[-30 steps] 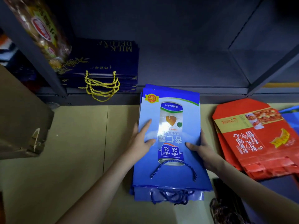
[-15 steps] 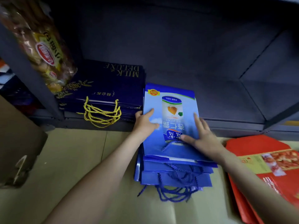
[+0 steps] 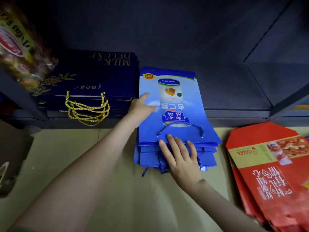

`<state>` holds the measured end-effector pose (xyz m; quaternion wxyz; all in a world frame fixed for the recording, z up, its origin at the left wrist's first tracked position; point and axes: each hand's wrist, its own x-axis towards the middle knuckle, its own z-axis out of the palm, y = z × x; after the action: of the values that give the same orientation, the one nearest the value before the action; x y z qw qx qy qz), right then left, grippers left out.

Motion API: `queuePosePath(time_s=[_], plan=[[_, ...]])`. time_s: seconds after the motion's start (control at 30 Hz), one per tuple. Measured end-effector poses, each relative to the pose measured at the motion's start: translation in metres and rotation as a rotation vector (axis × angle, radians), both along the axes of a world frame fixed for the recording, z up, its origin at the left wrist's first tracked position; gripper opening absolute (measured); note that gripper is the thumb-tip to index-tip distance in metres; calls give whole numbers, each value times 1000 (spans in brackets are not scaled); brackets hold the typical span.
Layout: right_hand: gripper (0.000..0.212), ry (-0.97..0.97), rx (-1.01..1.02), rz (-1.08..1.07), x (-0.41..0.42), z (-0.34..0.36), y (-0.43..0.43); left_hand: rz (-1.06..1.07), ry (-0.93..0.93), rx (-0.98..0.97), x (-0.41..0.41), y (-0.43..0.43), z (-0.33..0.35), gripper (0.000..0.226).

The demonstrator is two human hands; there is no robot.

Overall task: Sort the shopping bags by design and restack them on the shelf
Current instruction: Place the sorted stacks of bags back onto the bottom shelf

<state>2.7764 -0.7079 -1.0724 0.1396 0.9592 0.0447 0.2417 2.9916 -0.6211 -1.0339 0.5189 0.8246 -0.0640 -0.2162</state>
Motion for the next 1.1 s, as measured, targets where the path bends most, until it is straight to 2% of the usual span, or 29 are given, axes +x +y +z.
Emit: queuePosePath(time_s=[0.1, 0.17, 0.23, 0.3, 0.37, 0.43, 0.5, 0.57, 0.63, 0.7, 0.8, 0.87, 0.93, 1.0, 1.1], plan=[[53, 65, 8, 32, 28, 7, -17, -65, -304, 277, -21, 3, 17, 47], [50, 87, -18, 134, 51, 7, -31, -97, -531, 252, -48, 7, 23, 38], [44, 85, -57, 228, 77, 5, -44, -164, -728, 251, -72, 10, 17, 47], [52, 121, -68, 239, 100, 5, -52, -260, -911, 449, -78, 12, -2, 59], [82, 234, -74, 181, 113, 9, -53, -322, -960, 638, -70, 14, -18, 70], [113, 318, -61, 92, 112, 16, -50, -353, -973, 726, -62, 11, -23, 77], [129, 330, 16, -1, 95, 27, -50, -356, -983, 803, -62, 5, -21, 81], [128, 279, 142, -71, 61, 29, -62, -308, -1024, 837, -74, -4, -18, 83], [120, 253, 264, -190, 6, 22, -83, -281, -1077, 786, -103, -11, -23, 79], [118, 302, 359, -367, -64, 8, -105, -337, -1158, 738, -139, -20, -38, 80], [123, 457, 456, -576, -164, -14, -126, -523, -1253, 777, -181, -31, -62, 103], [118, 508, 501, -657, -199, -20, -132, -522, -1339, 868, -188, -37, -66, 97], [114, 469, 507, -661, -201, -14, -133, -506, -1449, 950, -188, -37, -66, 82], [119, 425, 452, -578, -179, -1, -129, -508, -1519, 994, -189, -30, -62, 71], [119, 384, 396, -451, -124, 20, -103, -535, -1551, 1032, -182, -9, -64, 67]])
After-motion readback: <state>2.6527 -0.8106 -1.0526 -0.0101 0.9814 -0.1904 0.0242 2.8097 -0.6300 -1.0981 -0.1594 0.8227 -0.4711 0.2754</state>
